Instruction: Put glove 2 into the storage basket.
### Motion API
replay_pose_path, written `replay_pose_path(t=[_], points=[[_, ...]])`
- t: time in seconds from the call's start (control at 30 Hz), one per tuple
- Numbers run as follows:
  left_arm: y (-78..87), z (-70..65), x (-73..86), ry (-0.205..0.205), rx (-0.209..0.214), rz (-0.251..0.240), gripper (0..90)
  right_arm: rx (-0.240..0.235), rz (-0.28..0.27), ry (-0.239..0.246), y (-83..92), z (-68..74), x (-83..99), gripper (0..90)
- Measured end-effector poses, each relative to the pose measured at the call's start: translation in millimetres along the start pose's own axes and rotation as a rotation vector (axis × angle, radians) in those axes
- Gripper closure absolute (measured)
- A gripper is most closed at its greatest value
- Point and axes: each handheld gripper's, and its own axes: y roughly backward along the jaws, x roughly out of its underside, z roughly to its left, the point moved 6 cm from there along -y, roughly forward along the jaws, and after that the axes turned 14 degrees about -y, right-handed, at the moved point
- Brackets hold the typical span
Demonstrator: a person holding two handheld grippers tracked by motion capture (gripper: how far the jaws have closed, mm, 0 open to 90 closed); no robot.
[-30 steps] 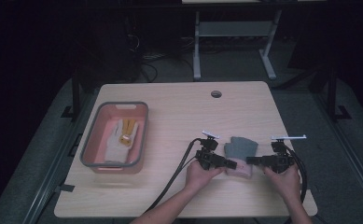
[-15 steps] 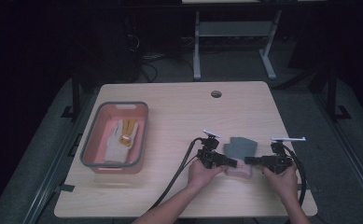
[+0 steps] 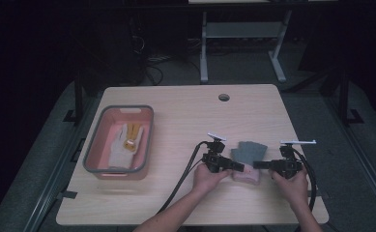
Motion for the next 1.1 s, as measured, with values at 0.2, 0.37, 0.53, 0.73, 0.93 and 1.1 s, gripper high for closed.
replay_pose_path(t=[0.2,0.37,0.53,0.73,0.93,1.1], points=[[-0.4,0.6,0.8,0.002,-0.016,0.009,58.6,0.015,0.003,0.004,-2.4,-1.5,-0.8,75.0],[0.6,0.7,3.0,0.011,-0.001,0.037,48.4,0.042,-0.003,0.004,-2.6,-4.0,-1.7,62.9],[1.8,-1.9,5.4,0.040,0.046,0.062,42.9,0.003,0.009,-0.053,-3.2,-9.6,-0.1,55.0],[-2.0,-1.9,5.2,0.030,0.016,0.055,52.8,-0.056,0.020,-0.087,-7.6,-8.5,1.5,66.4],[-1.8,-1.4,4.2,0.008,0.019,0.036,60.1,-0.079,0.004,-0.087,-8.4,-7.0,1.5,73.4],[1.1,-2.0,2.3,0.010,0.028,0.029,61.9,-0.072,0.008,-0.074,-5.1,-2.2,0.7,74.4]])
